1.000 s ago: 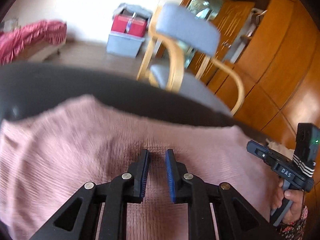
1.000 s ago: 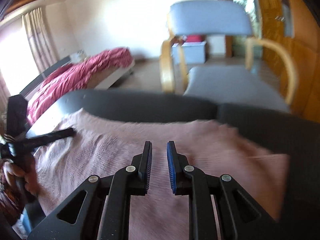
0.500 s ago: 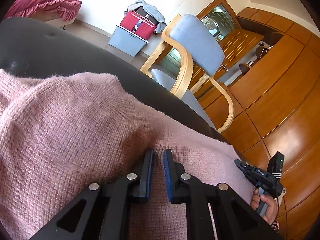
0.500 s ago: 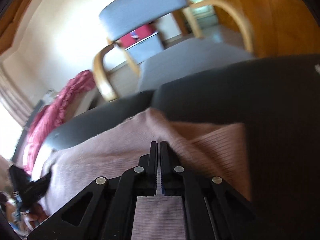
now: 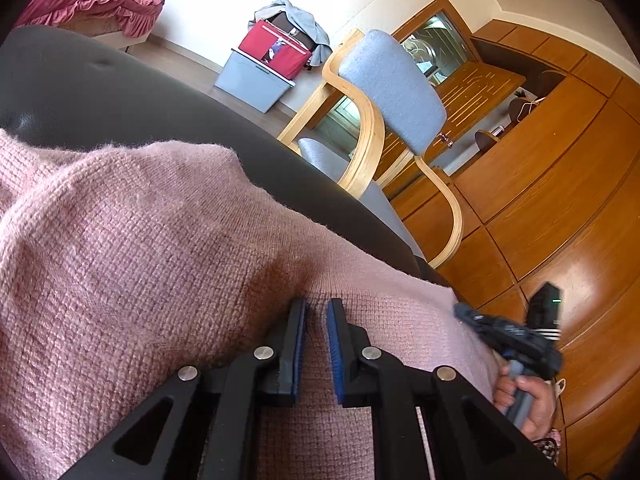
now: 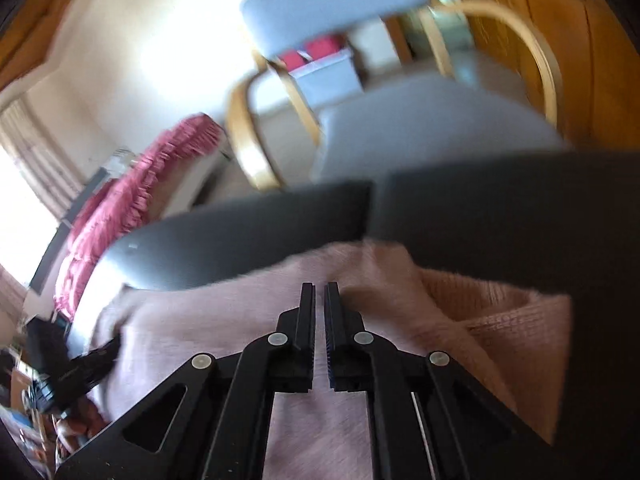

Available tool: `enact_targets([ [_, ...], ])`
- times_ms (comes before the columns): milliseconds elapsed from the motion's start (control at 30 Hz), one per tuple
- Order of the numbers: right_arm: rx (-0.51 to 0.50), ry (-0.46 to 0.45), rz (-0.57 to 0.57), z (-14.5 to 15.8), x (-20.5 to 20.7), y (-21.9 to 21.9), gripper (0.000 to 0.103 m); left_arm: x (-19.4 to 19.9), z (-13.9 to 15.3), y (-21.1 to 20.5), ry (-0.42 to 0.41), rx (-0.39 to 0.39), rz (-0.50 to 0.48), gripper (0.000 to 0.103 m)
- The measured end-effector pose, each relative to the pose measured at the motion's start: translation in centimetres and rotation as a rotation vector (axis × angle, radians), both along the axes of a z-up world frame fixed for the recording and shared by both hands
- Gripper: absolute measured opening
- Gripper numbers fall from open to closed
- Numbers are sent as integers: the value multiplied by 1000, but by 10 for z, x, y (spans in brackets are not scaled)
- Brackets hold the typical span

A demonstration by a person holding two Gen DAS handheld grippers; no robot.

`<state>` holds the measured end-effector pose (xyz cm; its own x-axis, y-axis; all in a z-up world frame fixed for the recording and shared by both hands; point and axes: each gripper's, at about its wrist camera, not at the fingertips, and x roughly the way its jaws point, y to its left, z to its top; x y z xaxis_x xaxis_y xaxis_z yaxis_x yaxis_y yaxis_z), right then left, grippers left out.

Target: Fold clothes

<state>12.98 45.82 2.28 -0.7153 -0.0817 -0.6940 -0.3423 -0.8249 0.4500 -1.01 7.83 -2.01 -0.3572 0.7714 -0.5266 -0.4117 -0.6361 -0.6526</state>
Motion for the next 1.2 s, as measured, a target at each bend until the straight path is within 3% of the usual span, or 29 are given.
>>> enact_targets([
  [100, -71, 19, -80, -9, 11, 22, 0, -1, -1, -1, -1, 5, -1, 12],
  [200, 64, -22, -221, -3, 22, 33, 0, -2, -2, -3, -5, 14, -4, 11],
  [267, 85, -33, -259, 0, 26, 33, 0, -3, -3, -5, -8, 20, -4, 11],
  [300, 104, -29, -259, 5, 27, 26, 5, -3, -3, -6, -8, 21, -5, 11],
  [367, 127, 6, -217, 18, 26, 6, 6, -4, -4, -7, -9, 23, -5, 11],
  [500, -19, 152, 73, 38, 7, -64, 6, -4, -4, -9, -11, 24, -6, 11],
  [567, -71, 172, 209, 34, -11, -98, 6, -5, -4, -10, -12, 25, -6, 11],
  [633, -63, 174, 324, 21, -28, -132, 6, -5, -5, -11, -14, 28, -6, 11],
  [700, -19, 131, 369, 1, -39, -151, 6, -6, -6, -13, -18, 36, -4, 11],
  [800, -112, 144, 340, -9, -39, -137, 3, -10, -7, -24, -41, 86, 21, 11],
  [867, -165, 151, 332, -16, -38, -130, 0, -12, -8, -39, -59, 107, 92, 11],
  [1033, -178, 152, 332, -20, -42, -129, 0, -9, -10, -108, -69, 97, 461, 9],
  [1100, -175, 152, 333, -21, -44, -130, 0, -8, -8, -123, -60, 25, 538, 2],
  [1200, -172, 151, 336, -20, -51, -129, 0, -9, -5, -134, -55, -64, 595, 2],
])
